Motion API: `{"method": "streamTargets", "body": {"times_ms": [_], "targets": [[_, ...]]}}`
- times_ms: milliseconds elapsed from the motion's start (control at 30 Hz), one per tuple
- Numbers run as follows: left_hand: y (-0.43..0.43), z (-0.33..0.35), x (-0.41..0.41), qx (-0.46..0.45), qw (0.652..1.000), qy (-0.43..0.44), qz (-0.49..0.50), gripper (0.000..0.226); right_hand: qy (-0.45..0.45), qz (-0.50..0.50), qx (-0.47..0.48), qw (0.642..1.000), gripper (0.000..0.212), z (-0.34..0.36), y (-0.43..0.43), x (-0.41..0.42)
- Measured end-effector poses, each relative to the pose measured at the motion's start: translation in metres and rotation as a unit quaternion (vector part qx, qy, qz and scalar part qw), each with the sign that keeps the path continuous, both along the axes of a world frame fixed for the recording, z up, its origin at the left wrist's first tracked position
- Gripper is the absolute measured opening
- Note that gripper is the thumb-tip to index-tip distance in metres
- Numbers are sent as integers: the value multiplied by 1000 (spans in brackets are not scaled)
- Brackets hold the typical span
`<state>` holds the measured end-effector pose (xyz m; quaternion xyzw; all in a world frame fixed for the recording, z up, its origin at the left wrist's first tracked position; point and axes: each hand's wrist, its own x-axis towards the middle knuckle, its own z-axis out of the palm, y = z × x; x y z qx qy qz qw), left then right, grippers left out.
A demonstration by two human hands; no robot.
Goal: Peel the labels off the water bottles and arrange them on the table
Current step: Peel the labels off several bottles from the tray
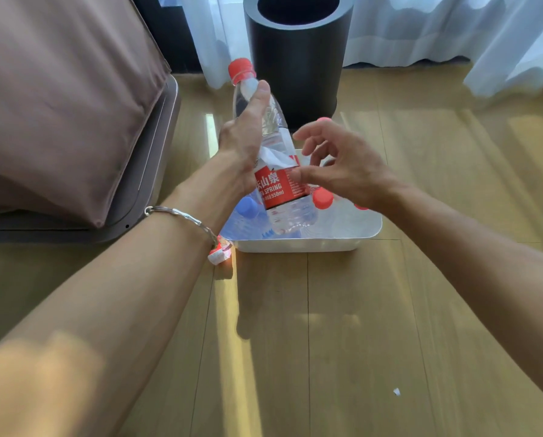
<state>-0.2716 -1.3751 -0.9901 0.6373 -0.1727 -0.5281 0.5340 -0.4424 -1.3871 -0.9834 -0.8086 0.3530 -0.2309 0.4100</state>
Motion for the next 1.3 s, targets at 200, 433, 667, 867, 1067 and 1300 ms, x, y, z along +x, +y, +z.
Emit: {"method": "streamTargets", "body": {"times_ms": [200, 433, 667, 867, 1067, 1300], "targets": [[-2, -4, 2, -2, 1000, -14, -7, 73, -11, -29, -18, 999, 31, -8, 0, -4], [-6, -2, 1, 20, 998, 54, 38, 63, -3, -91, -208, 974, 16, -16, 11, 18], [-12, 2, -1, 34, 995, 53, 73, 71, 16, -64, -229, 971, 18, -11, 14, 15], [-12, -4, 2, 46, 993, 10, 110, 64, 43, -21, -195, 980, 16, -5, 19, 16], [-8, -9, 11, 41, 988, 37, 146, 110, 63, 22, -170, 983, 10, -7, 29, 23], [-4, -5, 19, 46, 990, 50, 125, 123, 53, -3, -39, 998, 58, -16, 4, -3]]}}
